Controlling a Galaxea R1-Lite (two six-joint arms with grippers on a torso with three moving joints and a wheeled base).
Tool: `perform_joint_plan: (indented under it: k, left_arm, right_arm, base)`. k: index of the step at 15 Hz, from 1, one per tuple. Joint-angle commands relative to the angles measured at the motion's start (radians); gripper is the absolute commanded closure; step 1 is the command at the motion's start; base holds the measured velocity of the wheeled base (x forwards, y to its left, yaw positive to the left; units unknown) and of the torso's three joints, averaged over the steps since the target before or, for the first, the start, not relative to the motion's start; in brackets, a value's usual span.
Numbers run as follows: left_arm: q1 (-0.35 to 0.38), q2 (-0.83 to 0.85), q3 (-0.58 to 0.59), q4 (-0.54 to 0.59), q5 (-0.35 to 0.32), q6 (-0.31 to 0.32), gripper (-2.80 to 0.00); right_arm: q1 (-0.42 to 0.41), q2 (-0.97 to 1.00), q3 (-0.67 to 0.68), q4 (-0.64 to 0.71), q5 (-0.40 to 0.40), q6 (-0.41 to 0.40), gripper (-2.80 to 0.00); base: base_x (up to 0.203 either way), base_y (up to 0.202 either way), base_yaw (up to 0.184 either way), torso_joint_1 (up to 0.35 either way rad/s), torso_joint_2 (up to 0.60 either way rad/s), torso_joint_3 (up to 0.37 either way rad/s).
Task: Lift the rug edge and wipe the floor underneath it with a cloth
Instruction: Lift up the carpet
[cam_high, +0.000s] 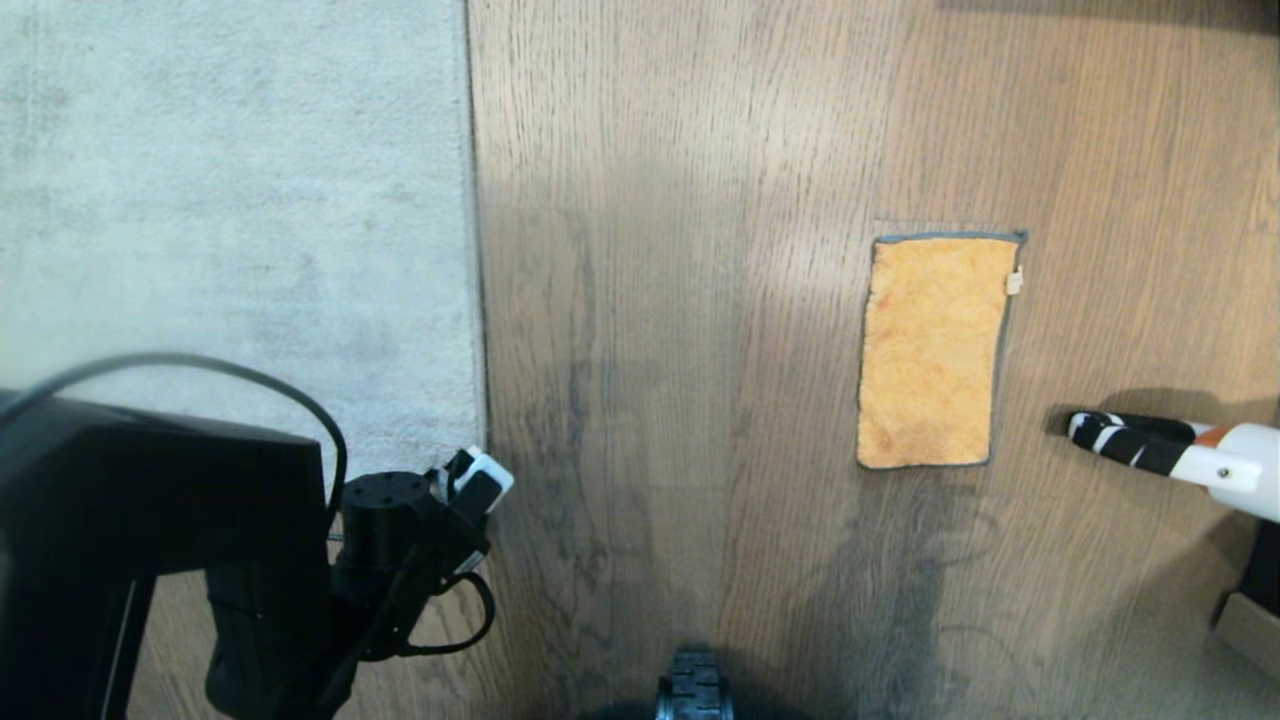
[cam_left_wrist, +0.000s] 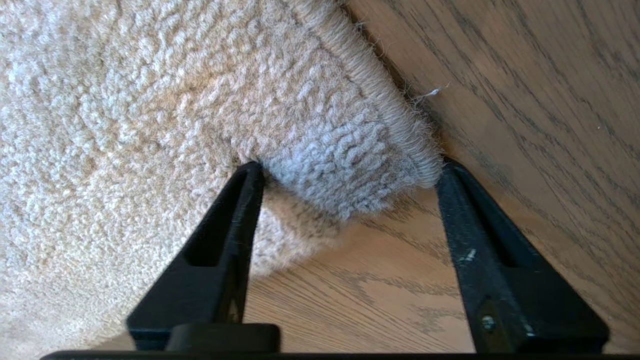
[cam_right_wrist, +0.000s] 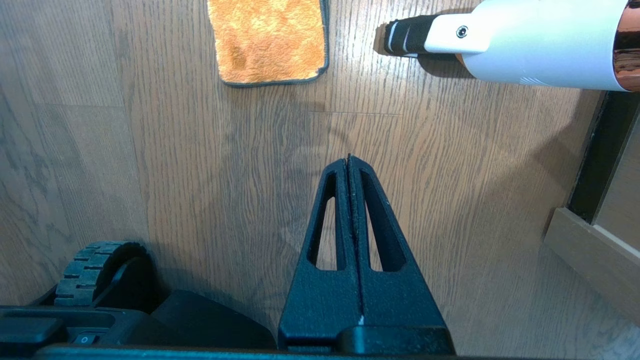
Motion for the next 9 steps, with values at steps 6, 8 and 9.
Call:
perform_joint_plan:
  k: [6, 8, 9]
  left_arm:
    - [0.002, -0.003, 0.000, -0.048, 0.004, 0.003, 0.00]
    - [0.007, -0.010, 0.005, -0.048, 0.005, 0.003, 0.00]
    - [0.012, -0.016, 0.008, -0.048, 0.004, 0.003, 0.00]
  right_arm:
    - [0.000, 0.001, 0.000, 0.000, 0.000, 0.001, 0.00]
    - [0.000, 0.001, 0.000, -0.001, 0.000, 0.001, 0.00]
    - [0.000, 0.001, 0.000, 0.001, 0.000, 0.001, 0.00]
  base:
    - [0.000, 0.000, 0.000, 0.000, 0.00, 0.000]
    - [0.000, 0.000, 0.000, 0.000, 0.00, 0.000]
    - [0.000, 0.000, 0.000, 0.000, 0.00, 0.000]
